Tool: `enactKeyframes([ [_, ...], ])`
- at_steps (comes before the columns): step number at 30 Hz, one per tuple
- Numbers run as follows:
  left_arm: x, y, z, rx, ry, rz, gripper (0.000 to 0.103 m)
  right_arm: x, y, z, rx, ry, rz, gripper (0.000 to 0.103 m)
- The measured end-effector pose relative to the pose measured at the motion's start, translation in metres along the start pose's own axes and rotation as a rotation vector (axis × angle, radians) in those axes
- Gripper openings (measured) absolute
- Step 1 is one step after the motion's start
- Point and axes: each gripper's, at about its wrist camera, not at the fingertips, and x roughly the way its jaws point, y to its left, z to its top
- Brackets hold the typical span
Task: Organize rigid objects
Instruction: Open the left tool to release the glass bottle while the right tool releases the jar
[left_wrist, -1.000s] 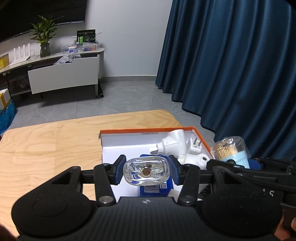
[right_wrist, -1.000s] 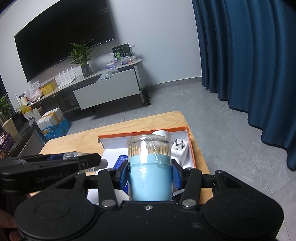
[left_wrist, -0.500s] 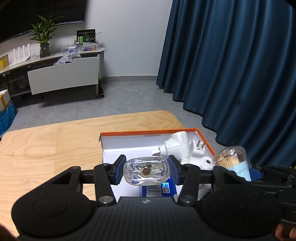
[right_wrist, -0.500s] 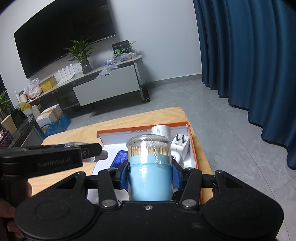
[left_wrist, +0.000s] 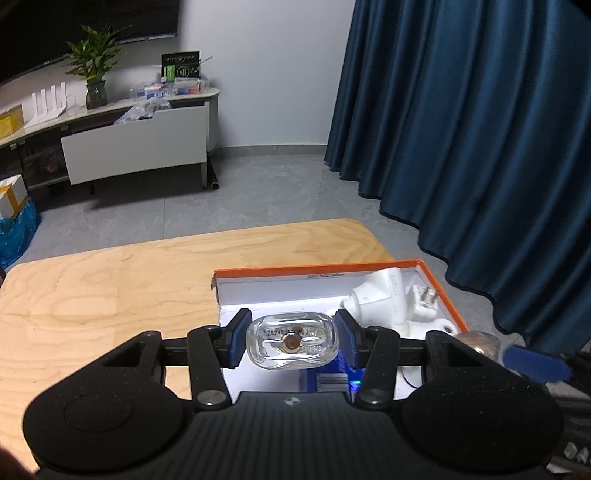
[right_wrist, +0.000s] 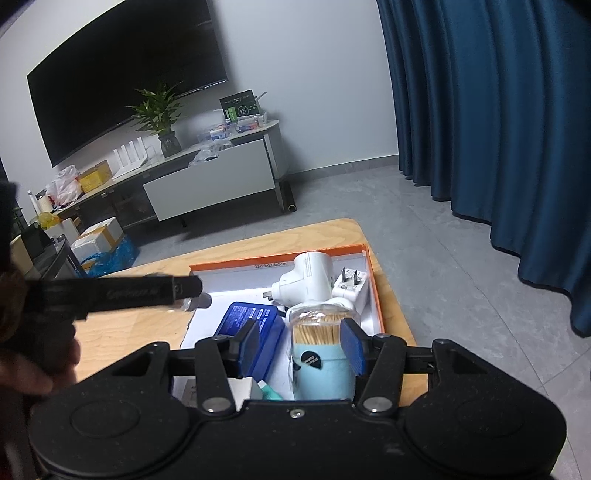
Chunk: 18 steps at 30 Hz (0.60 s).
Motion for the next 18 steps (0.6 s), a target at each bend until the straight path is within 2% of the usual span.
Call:
enactKeyframes([
  [4, 0.009, -0.001, 0.01, 0.005, -0.009, 0.002, 0.05, -0.002, -0.004, -0.002, 0.011, -0.009, 0.009, 0.061],
  [9, 0.016, -0.009, 0.023, 0.006, -0.044, -0.031, 0.051, -0.005, -0.008, -0.003, 0.018, -0.017, 0.015, 0.061],
  [10, 0.017, -0.01, 0.024, 0.004, -0.053, -0.03, 0.052, -0.006, -0.009, -0.003, 0.02, -0.018, 0.016, 0.061],
  [11, 0.017, -0.01, 0.024, 0.0, -0.057, -0.033, 0.06, -0.007, -0.009, -0.003, 0.022, -0.019, 0.017, 0.061],
  [12, 0.017, -0.009, 0.023, -0.004, -0.057, -0.029, 0.064, -0.008, -0.01, -0.004, 0.023, -0.022, 0.018, 0.061],
  [18, 0.006, -0.004, 0.017, -0.012, -0.046, -0.002, 0.064, -0.015, -0.01, -0.004, 0.026, -0.033, 0.032, 0.061],
])
